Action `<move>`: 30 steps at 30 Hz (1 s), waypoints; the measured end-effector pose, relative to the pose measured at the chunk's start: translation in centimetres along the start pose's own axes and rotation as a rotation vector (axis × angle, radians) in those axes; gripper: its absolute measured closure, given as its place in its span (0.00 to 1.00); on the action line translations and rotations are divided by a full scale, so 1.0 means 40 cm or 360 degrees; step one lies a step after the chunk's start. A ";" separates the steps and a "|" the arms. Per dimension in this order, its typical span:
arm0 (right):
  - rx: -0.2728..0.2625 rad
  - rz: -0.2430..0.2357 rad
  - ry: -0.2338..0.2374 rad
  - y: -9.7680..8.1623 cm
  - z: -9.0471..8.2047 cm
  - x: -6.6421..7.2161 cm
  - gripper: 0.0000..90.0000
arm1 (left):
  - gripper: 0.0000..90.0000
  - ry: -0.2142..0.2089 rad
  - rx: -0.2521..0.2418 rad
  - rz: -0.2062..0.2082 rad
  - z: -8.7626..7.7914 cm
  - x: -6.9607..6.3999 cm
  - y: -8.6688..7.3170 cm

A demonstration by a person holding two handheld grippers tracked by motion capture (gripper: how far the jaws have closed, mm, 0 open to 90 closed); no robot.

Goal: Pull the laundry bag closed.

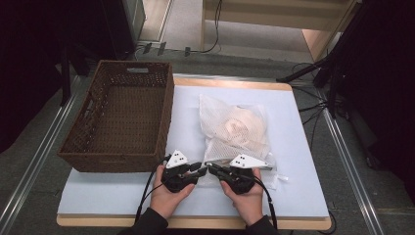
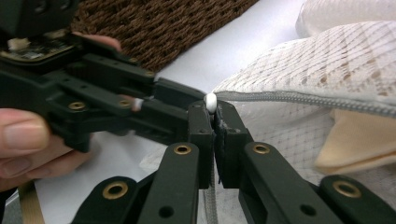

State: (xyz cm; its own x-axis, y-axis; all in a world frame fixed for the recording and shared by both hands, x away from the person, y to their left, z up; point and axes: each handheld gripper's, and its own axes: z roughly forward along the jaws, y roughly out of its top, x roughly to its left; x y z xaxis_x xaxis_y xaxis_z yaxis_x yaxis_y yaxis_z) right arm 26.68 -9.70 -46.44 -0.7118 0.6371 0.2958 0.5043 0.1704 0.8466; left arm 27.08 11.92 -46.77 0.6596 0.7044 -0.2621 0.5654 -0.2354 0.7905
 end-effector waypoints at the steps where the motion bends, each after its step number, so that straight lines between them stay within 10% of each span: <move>1: 0.0000 0.0000 0.0000 0.000 0.000 0.000 0.97 | 0.80 0.0000 0.0000 0.0000 0.000 0.000 0.000; 5: 0.0004 0.0016 -0.0001 -0.004 -0.002 -0.006 0.96 | 0.97 0.0001 -0.0007 0.0040 0.007 -0.004 0.003; 14: -0.0018 -0.0030 0.0003 0.009 -0.004 0.008 0.86 | 0.98 0.0048 -0.0025 0.0099 -0.007 -0.004 -0.003; 30: 0.0061 -0.0040 -0.0054 0.008 0.008 0.021 0.97 | 0.99 0.0093 -0.0028 0.0138 -0.013 -0.013 -0.011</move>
State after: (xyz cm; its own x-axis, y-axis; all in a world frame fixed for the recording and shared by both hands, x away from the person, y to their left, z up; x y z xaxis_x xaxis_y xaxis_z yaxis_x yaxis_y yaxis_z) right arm 26.42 -8.86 -46.06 -0.7078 0.6574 0.2587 0.5053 0.2151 0.8357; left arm 26.23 12.02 -46.67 0.6755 0.7198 -0.1598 0.4984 -0.2860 0.8184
